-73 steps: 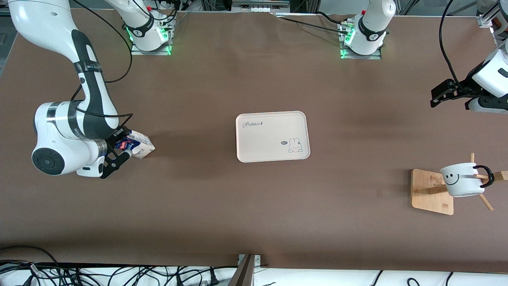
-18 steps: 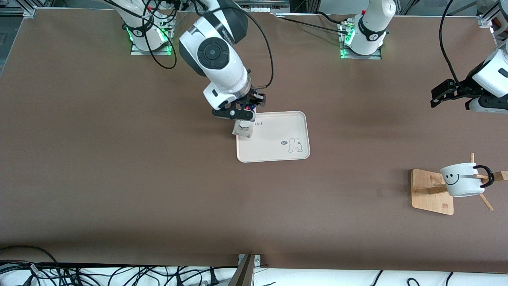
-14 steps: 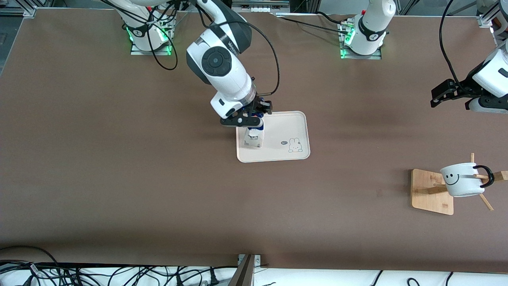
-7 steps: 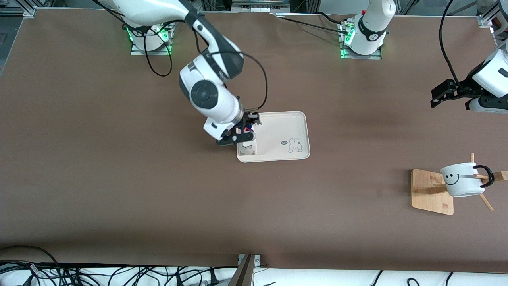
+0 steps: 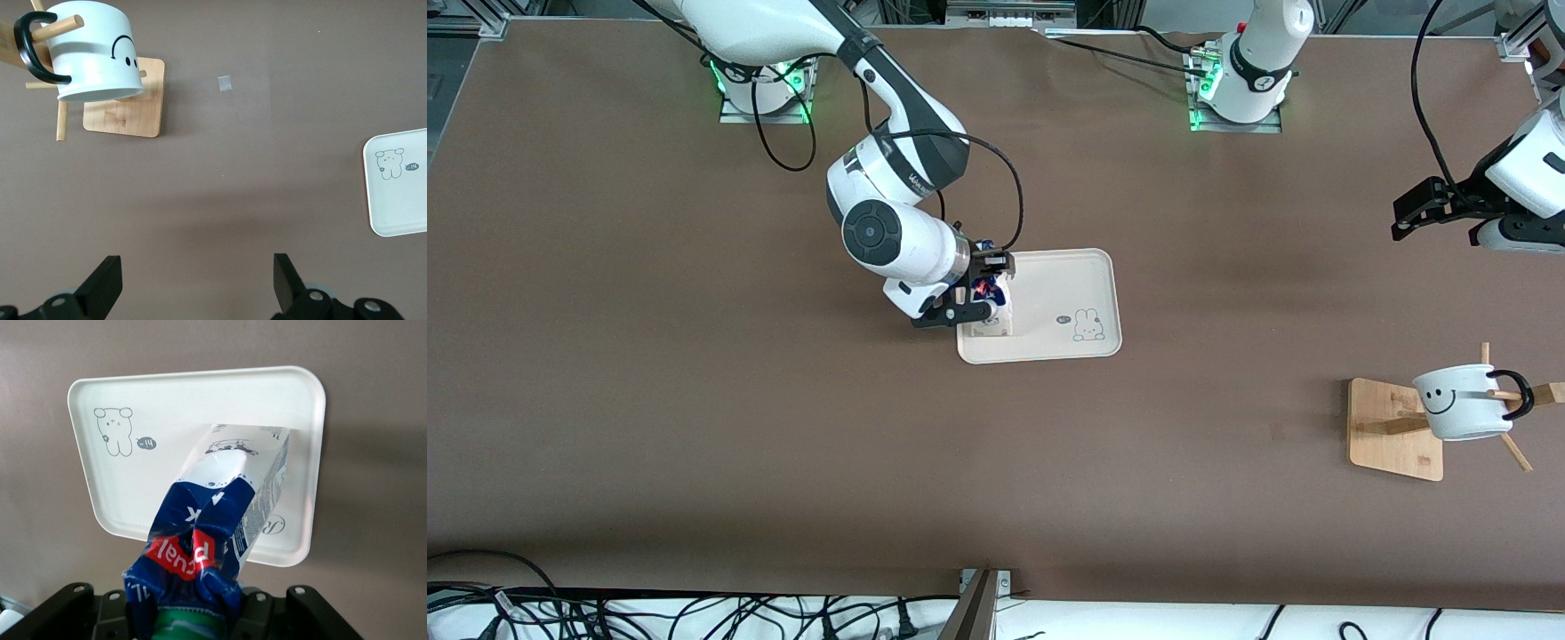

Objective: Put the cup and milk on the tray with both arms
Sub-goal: 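Lower the milk carton onto the tray and open the right gripper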

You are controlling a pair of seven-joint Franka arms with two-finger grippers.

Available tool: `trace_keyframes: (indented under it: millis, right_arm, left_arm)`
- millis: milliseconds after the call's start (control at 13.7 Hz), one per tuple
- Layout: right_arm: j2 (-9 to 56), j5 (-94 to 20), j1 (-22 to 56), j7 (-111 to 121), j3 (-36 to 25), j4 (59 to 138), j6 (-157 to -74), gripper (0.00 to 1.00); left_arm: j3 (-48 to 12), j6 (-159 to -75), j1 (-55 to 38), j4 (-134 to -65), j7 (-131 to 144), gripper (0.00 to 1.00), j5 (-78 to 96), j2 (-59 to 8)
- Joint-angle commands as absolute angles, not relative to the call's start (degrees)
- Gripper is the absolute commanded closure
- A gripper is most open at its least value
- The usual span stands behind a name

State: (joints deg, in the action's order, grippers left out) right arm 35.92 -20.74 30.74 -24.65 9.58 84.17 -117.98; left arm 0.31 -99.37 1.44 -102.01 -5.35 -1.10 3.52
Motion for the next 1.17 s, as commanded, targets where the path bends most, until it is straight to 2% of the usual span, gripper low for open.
trace_keyframes:
  millis: [0,730,803,876,1095]
  right_arm:
    - [36.3,-21.8,31.1,-24.7,9.3,83.0,-116.5,1.00]
    - [39.5,-19.5,31.2,-22.0,9.3,83.1,-116.9,1.00]
    - [39.5,-19.5,31.2,-22.0,9.3,83.2,-117.1,0.83]
    - [39.5,-19.5,31.2,-22.3,9.3,83.2,-117.2,0.01]
    - [38.6,-19.9,31.4,-22.9,9.4,83.1,-116.6,0.00]
  left_arm:
    - [0.6,-98.3,1.5,-100.9,-6.2,0.00,0.5,3.3]
    - [0.6,-98.3,1.5,-100.9,-6.2,0.00,0.5,3.3]
    - [0.6,-98.3,1.5,-100.9,-6.2,0.00,0.5,3.3]
    - [0.6,-98.3,1.5,-100.9,-6.2,0.00,0.5,3.3]
    - [0.7,-98.3,1.5,-100.9,-6.2,0.00,0.5,3.2]
